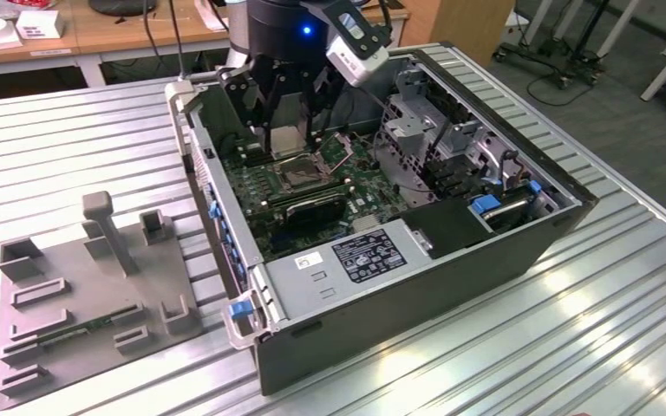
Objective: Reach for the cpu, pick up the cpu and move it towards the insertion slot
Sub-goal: 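Pick up the cpu and move it towards the insertion slot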
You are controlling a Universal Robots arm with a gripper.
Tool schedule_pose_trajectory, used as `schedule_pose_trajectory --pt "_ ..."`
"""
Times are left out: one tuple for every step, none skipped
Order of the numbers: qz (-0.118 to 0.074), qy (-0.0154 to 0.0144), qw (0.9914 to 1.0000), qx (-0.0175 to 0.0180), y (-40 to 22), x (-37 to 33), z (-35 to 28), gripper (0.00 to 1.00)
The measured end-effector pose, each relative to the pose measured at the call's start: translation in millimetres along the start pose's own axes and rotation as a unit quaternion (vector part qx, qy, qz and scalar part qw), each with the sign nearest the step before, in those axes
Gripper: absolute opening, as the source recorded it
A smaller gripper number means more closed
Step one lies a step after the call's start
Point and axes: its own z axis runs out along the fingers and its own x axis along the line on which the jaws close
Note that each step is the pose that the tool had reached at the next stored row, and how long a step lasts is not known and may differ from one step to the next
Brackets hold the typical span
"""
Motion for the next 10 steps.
schedule_pose_trajectory --pt "0.000 0.0000 1.00000 0.0000 0.0 0.0 0.1 0.54" --pt "0.000 0.0000 1.00000 0.0000 0.0 -0.1 0.2 0.54" --pt "0.000 0.0000 1.00000 0.0000 0.0 -0.3 0.4 0.54" --pt "0.000 0.0000 1.00000 0.0000 0.0 -0.6 0.6 0.54" --pt "0.000 0.0000 1.00000 0.0000 -0.1 -1.0 0.8 0.54" --pt "0.000 -0.0001 1.00000 -0.0001 -0.1 -1.7 1.2 0.54" --pt "0.000 0.0000 1.00000 0.0000 -0.2 -2.9 1.4 0.54" --pt "0.000 0.0000 1.00000 0.0000 -0.2 -4.0 1.8 0.54" --pt "0.000 0.0000 1.00000 0.0000 -0.3 -5.3 2.1 0.54" --pt "0.000 0.0000 1.00000 0.0000 -0.3 -6.8 2.4 0.54"
